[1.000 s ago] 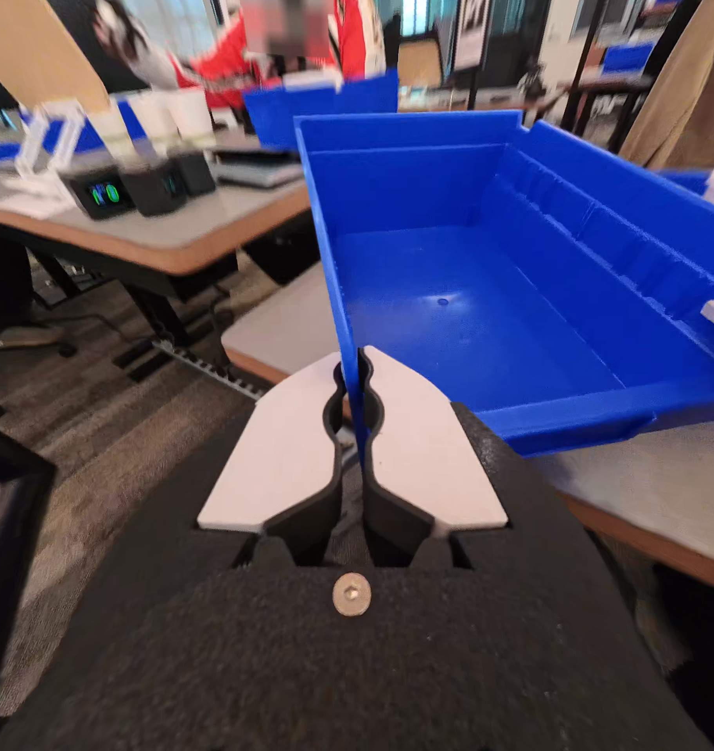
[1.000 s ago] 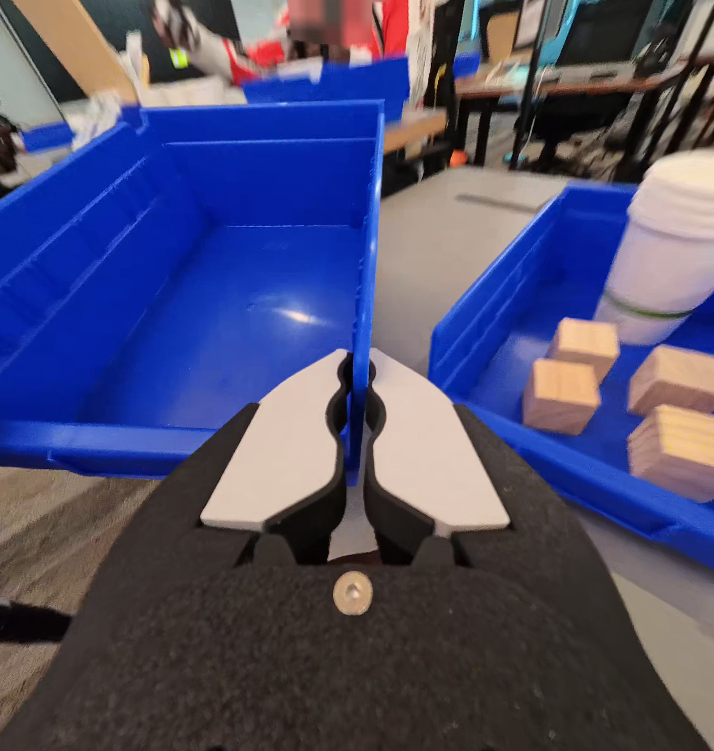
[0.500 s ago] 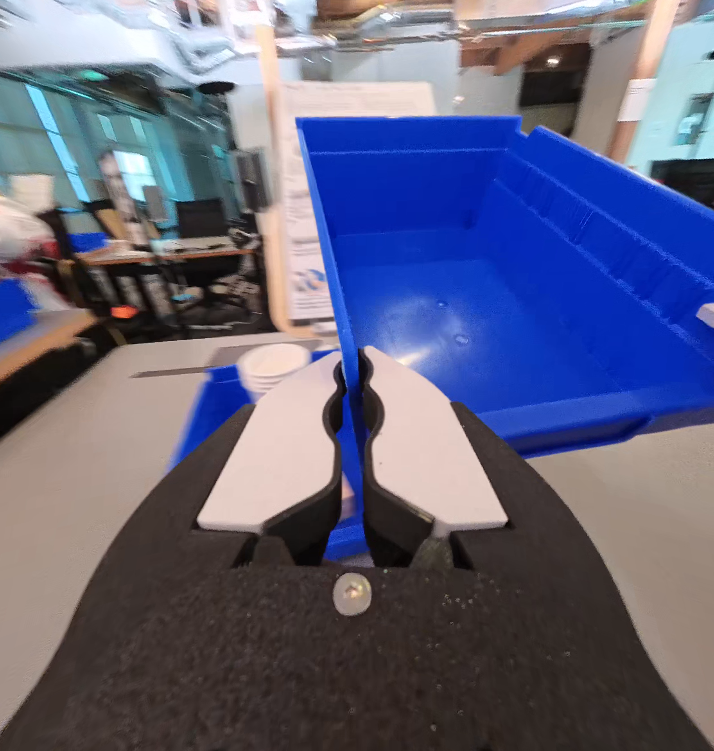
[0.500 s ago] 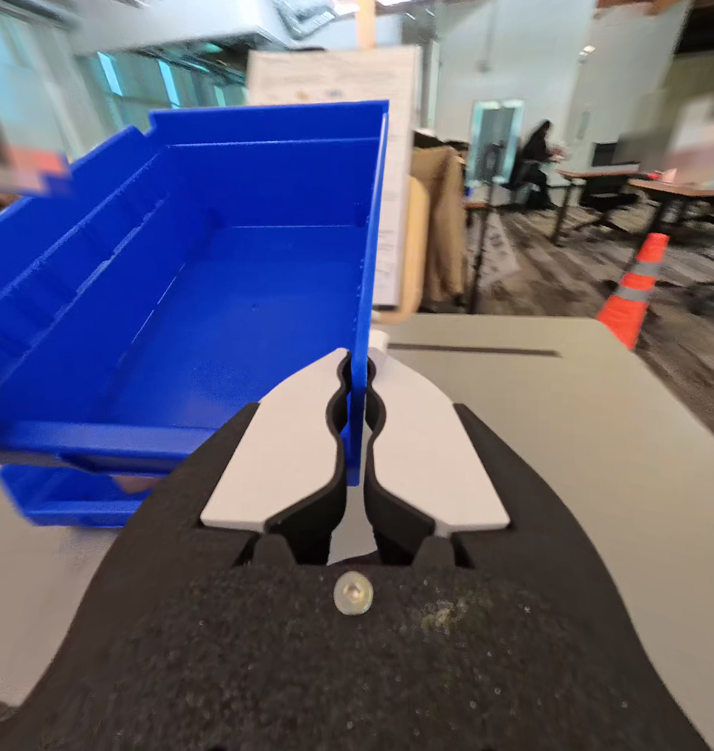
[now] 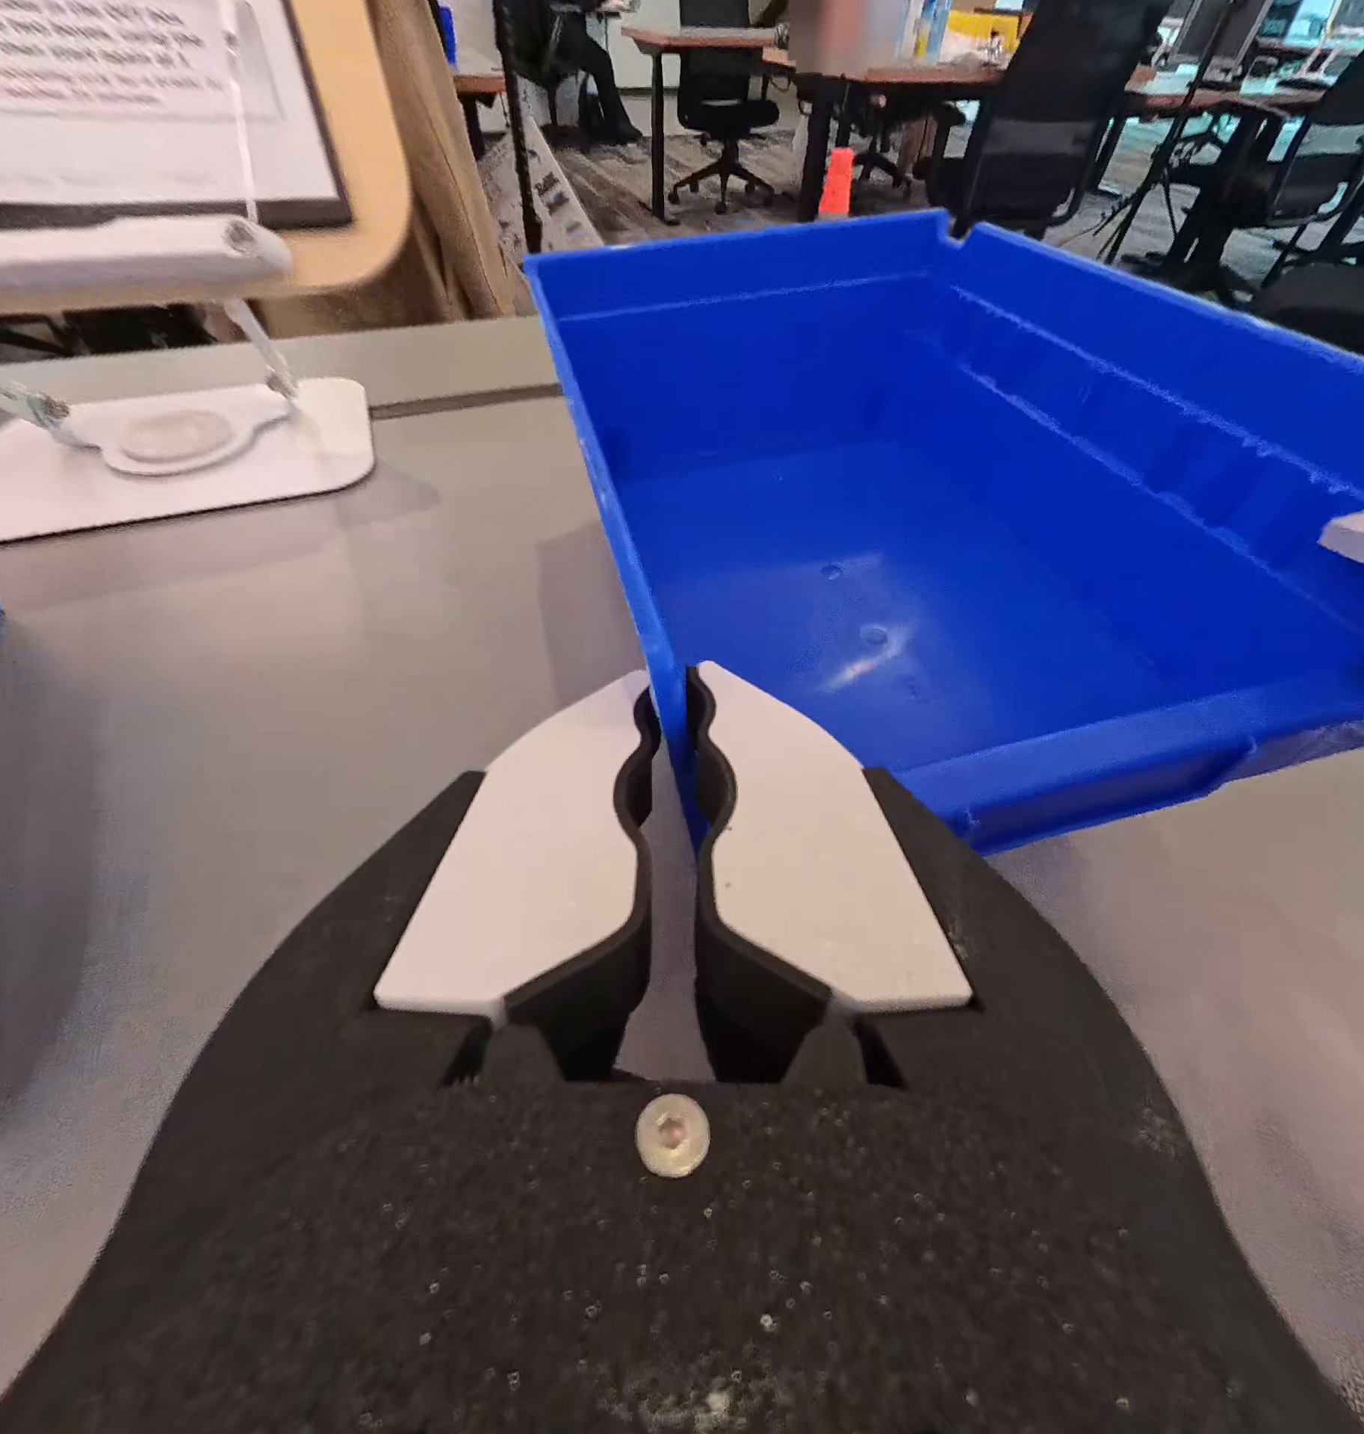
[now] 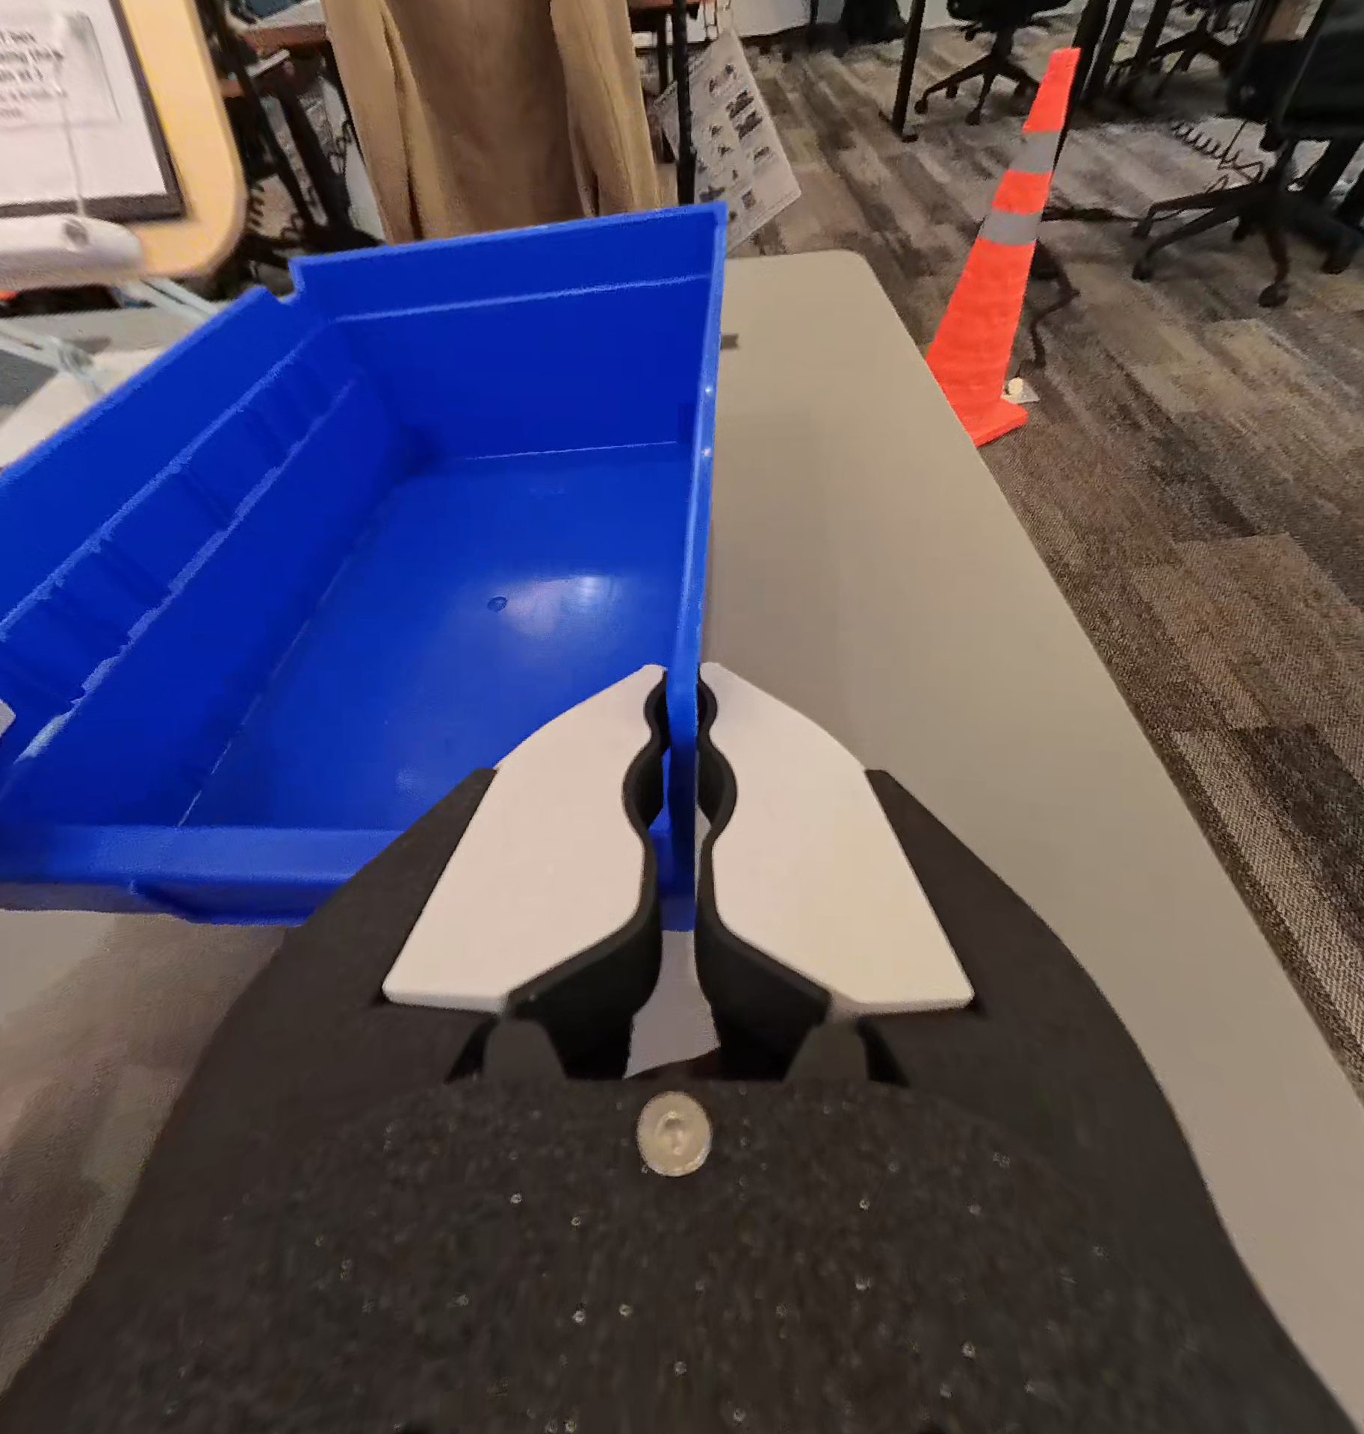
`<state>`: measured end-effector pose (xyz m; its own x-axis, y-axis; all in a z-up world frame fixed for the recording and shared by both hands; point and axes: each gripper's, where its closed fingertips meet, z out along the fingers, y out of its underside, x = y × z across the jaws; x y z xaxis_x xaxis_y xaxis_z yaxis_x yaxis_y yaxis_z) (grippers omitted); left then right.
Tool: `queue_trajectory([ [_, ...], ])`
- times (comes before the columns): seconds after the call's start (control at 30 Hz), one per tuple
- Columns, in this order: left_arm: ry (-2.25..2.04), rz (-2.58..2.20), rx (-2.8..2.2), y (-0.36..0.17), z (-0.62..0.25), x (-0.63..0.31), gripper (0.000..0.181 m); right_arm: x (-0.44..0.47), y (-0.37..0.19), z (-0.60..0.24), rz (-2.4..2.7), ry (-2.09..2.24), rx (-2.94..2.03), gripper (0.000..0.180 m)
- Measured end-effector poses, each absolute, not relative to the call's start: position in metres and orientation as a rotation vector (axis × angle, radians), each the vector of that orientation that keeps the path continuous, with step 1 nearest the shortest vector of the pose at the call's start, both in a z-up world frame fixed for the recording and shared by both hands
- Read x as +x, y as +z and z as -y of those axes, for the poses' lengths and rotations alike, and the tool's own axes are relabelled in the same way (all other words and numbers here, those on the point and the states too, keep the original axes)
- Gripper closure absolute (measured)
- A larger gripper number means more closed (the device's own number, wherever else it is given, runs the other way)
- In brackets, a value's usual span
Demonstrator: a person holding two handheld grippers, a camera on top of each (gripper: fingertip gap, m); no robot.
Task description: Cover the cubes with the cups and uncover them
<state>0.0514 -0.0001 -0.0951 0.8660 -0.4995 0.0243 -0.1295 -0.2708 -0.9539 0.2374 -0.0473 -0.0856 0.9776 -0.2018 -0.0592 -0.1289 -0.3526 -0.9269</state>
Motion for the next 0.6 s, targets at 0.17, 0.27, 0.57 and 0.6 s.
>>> queue_trajectory([
  [0.17,-0.369,-0.524,-1.845,-0.116,0.008,0.082,0.174,0.269,-0.108,0.052,-0.256,-0.056,-1.948,0.177],
  [0.27,-0.366,-0.541,-1.842,-0.124,0.010,0.097,0.173,0.285,-0.122,0.050,-0.278,-0.020,-1.935,0.176],
  [0.57,-0.477,-0.702,-1.871,-0.129,0.034,0.107,0.141,0.297,-0.121,0.051,-0.298,0.032,-1.898,0.147],
  [0.6,-0.498,-0.738,-1.876,-0.125,0.045,0.097,0.137,0.298,-0.116,0.058,-0.304,-0.003,-1.891,0.139],
])
